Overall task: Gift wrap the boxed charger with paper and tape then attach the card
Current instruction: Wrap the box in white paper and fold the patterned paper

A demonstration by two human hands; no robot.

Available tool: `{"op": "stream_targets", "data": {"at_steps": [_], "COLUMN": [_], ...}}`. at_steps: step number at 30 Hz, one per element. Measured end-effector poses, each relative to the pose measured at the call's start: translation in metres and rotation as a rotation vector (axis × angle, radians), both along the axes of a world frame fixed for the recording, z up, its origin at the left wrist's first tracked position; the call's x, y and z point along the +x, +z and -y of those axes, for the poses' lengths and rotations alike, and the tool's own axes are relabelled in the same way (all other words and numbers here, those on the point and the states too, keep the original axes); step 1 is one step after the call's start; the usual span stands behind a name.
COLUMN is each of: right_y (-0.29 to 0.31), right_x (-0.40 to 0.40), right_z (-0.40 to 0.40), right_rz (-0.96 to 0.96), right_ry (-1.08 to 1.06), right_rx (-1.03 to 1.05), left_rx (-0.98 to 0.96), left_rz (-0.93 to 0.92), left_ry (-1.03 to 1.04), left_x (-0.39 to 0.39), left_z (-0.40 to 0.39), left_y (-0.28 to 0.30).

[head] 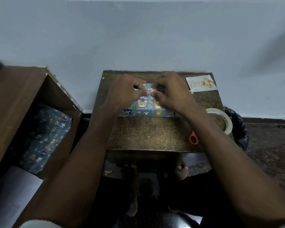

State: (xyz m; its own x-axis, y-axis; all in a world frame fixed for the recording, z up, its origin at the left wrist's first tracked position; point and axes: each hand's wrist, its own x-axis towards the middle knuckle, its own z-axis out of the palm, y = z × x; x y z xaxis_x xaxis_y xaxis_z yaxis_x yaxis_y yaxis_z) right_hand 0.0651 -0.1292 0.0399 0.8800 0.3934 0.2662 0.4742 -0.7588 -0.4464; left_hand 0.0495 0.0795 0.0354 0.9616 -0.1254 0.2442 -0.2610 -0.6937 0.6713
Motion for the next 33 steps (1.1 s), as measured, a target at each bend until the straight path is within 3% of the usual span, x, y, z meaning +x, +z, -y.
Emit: {"op": "stream_targets", "data": {"at_steps": [13,17,20,26,28,31,33], "right_y": [-0.003,-0.006,-0.009,-0.010,-0.008,-0.002,-0.003], "right_x": [0.000,0.001,0.004,0.007,0.005,0.001,-0.002], "right_z": [-0.007,-0.001,0.010,0.011,0.009,-0.003,-0.014], "right_rz": [-0.063,-0.040,-0.109,-0.090,-0.065,0.007,0.066], "right_ry": [-0.053,-0.170,-0.199,-0.177,-0.191,-0.167,-0.035], "right_rx": [0.068,0.044,0.176,0.165,0.085,-0.020,-0.044], "left_rx": [-0.015,-0.022,0.001,0.087,0.019,-0.160,-0.248], "left_rz": [-0.004,-0.004,0.005,0.121,0.149,-0.099,-0.299], "left_ry": [0.037,0.023,0.018,0.294,0.428,0.601,0.604], "left_x": [0.000,-0.001,-0.003,-0.007,-0.011,-0.015,-0.016], "left_z": [0.005,0.005,0.000,-0.018,-0.025,-0.032,-0.038], "left_y": [-0.006,-0.011,-0.013,-0.004,-0.001,0.003,0.001]}}
